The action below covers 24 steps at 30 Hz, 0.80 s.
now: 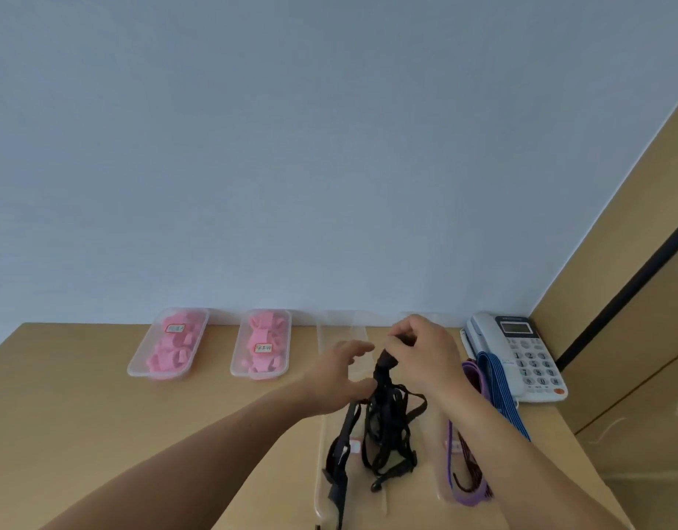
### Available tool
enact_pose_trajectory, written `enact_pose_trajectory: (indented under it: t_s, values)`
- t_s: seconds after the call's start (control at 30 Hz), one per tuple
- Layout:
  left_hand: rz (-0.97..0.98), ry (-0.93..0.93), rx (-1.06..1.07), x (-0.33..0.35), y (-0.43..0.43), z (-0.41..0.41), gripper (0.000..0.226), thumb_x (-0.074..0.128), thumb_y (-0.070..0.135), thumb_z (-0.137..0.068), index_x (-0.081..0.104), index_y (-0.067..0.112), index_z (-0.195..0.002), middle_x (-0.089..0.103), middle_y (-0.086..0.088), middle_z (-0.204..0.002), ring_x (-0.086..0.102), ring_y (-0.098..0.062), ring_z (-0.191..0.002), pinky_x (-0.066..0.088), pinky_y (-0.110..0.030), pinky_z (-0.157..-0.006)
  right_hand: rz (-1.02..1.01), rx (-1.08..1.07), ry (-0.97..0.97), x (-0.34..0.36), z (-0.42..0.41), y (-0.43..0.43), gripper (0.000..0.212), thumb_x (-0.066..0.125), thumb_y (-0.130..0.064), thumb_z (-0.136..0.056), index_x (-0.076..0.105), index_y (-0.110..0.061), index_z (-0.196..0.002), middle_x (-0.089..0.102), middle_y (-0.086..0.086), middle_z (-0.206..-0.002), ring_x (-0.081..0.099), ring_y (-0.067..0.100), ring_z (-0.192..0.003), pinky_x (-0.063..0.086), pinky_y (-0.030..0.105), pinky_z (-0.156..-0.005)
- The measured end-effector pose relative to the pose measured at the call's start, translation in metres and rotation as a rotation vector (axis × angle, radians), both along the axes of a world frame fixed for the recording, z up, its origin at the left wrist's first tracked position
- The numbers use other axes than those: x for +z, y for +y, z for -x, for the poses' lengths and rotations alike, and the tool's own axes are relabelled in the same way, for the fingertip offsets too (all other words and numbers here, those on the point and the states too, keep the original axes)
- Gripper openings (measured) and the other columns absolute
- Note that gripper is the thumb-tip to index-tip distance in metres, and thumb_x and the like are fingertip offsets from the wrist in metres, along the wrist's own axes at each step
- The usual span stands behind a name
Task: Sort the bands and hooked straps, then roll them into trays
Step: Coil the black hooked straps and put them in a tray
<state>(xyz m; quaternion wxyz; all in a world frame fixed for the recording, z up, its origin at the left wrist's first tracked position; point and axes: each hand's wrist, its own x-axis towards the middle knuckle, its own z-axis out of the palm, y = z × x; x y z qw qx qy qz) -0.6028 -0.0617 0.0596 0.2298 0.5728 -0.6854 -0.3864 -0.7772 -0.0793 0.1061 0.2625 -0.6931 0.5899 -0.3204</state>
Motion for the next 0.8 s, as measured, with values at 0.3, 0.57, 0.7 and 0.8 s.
enact_pose_trajectory:
  t_s: [0.3, 0.57, 0.7, 0.8]
  values:
    - [-0.016, 0.448, 0.019, 0.076, -0.018, 0.007, 0.013, 0.063, 0.016, -0.092, 0.064, 0.008, -0.102, 0.075, -0.01, -0.091, 0.071, -0.016, -0.08, 0.055, -0.028, -0.07, -0.019, 0.062, -0.624, 0.048, 0.001, -0.008, 0.025, 0.071, -0.037, -0.079, 0.066, -0.035, -0.104, 0.068, -0.013, -0.096, 0.065, 0.004, -0.085, 0.047, 0.023, -0.073]
    - [0.096, 0.477, 0.201, 0.099, -0.026, -0.003, 0.011, 0.071, 0.032, -0.085, 0.074, 0.023, -0.08, 0.07, 0.012, -0.076, 0.061, 0.001, -0.07, 0.045, -0.022, -0.068, -0.286, 0.25, -0.593, 0.034, -0.001, 0.0, 0.026, 0.056, -0.032, -0.098, 0.064, -0.008, -0.102, 0.07, 0.009, -0.076, 0.064, 0.023, -0.067, 0.052, 0.037, -0.064]
    - [0.183, 0.419, 0.32, 0.104, -0.029, -0.014, 0.034, 0.064, 0.045, -0.075, 0.064, 0.022, -0.1, 0.065, 0.005, -0.09, 0.059, -0.01, -0.078, 0.047, -0.024, -0.07, -0.209, 0.246, -0.617, 0.047, -0.003, -0.006, 0.024, 0.053, -0.028, -0.1, 0.063, -0.011, -0.086, 0.056, 0.004, -0.059, 0.049, 0.019, -0.055, 0.043, 0.035, -0.062]
    - [0.43, 0.307, 0.371, 0.11, -0.032, -0.022, 0.052, 0.058, 0.037, -0.072, 0.049, 0.025, -0.122, 0.055, 0.009, -0.12, 0.055, -0.005, -0.108, 0.044, -0.016, -0.081, -0.334, 0.32, -0.858, 0.064, -0.003, -0.009, 0.023, 0.06, -0.03, -0.094, 0.066, -0.017, -0.076, 0.044, 0.003, -0.056, 0.04, 0.018, -0.047, 0.04, 0.031, -0.053]
